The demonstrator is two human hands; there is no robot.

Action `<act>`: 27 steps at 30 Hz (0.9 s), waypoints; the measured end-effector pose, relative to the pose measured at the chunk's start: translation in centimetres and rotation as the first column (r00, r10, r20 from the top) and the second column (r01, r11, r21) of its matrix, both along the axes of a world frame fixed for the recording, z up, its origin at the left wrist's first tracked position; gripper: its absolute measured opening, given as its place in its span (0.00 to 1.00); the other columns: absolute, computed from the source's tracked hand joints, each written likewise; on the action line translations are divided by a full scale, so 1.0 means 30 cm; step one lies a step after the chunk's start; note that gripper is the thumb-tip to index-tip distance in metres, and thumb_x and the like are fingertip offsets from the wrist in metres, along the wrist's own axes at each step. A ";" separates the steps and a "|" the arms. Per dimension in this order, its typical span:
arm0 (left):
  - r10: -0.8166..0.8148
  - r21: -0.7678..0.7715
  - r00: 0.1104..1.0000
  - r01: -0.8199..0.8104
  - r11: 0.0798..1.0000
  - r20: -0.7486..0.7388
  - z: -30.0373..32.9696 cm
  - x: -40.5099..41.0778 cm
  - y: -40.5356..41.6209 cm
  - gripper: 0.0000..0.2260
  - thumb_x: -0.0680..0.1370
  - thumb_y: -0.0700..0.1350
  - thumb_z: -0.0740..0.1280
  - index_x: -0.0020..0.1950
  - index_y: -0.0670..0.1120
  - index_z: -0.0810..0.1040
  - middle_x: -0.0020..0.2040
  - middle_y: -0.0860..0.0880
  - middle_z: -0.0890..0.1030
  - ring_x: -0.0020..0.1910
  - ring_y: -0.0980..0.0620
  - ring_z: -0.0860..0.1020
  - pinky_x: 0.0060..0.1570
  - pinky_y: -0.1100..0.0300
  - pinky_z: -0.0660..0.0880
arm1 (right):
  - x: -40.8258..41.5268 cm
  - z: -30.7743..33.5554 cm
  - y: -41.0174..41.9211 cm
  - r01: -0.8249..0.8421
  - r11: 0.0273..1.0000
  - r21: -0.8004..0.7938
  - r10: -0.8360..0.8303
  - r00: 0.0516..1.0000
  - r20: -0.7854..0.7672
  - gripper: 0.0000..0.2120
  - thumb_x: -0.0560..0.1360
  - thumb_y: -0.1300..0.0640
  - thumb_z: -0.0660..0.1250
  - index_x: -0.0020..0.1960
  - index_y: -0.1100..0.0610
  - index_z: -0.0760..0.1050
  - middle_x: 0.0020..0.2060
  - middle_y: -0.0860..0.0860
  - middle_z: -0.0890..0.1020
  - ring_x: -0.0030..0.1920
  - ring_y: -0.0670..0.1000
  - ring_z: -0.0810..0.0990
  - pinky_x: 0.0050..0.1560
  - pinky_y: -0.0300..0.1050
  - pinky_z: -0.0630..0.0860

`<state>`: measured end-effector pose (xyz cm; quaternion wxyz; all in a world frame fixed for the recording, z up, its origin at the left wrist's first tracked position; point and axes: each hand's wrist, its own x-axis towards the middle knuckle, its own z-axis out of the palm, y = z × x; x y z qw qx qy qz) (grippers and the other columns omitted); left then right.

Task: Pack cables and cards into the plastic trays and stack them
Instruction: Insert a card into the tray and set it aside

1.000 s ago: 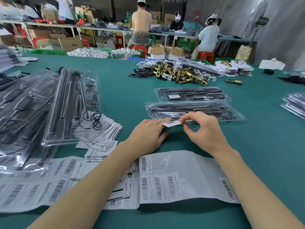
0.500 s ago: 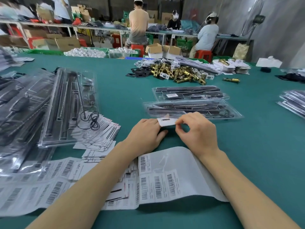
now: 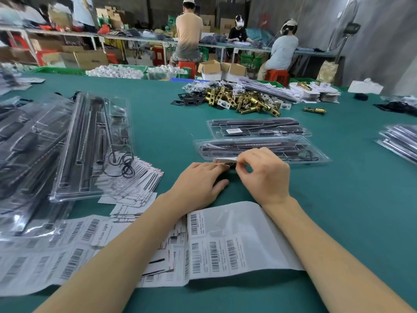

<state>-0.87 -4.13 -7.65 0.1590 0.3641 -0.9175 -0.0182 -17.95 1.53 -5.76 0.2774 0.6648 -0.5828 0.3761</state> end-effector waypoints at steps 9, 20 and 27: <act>0.023 -0.028 1.000 -0.023 0.999 0.000 -0.004 -0.005 -0.001 0.19 0.83 0.57 0.57 0.67 0.48 0.74 0.63 0.49 0.80 0.64 0.50 0.74 0.64 0.57 0.63 | 0.000 -0.002 -0.010 -0.041 0.984 0.176 0.048 0.998 -0.034 0.06 0.71 0.64 0.73 0.39 0.57 0.77 0.36 0.50 0.80 0.39 0.56 0.78 0.26 0.48 0.74; 0.019 -0.020 1.000 -0.019 1.000 -0.017 -0.004 -0.002 0.002 0.21 0.83 0.59 0.56 0.71 0.49 0.71 0.67 0.51 0.78 0.67 0.50 0.73 0.66 0.57 0.62 | -0.029 -0.001 -0.041 -0.098 0.976 0.192 0.113 0.991 -0.067 0.08 0.66 0.70 0.72 0.39 0.61 0.75 0.42 0.55 0.80 0.43 0.60 0.77 0.35 0.52 0.75; 0.026 -0.017 1.000 -0.026 1.000 -0.004 -0.005 -0.002 0.002 0.23 0.83 0.60 0.56 0.74 0.50 0.67 0.69 0.51 0.76 0.69 0.51 0.72 0.67 0.56 0.63 | -0.076 0.032 -0.071 -0.156 0.926 0.344 0.159 0.987 0.020 0.10 0.71 0.66 0.70 0.49 0.58 0.73 0.42 0.49 0.75 0.46 0.54 0.73 0.39 0.52 0.75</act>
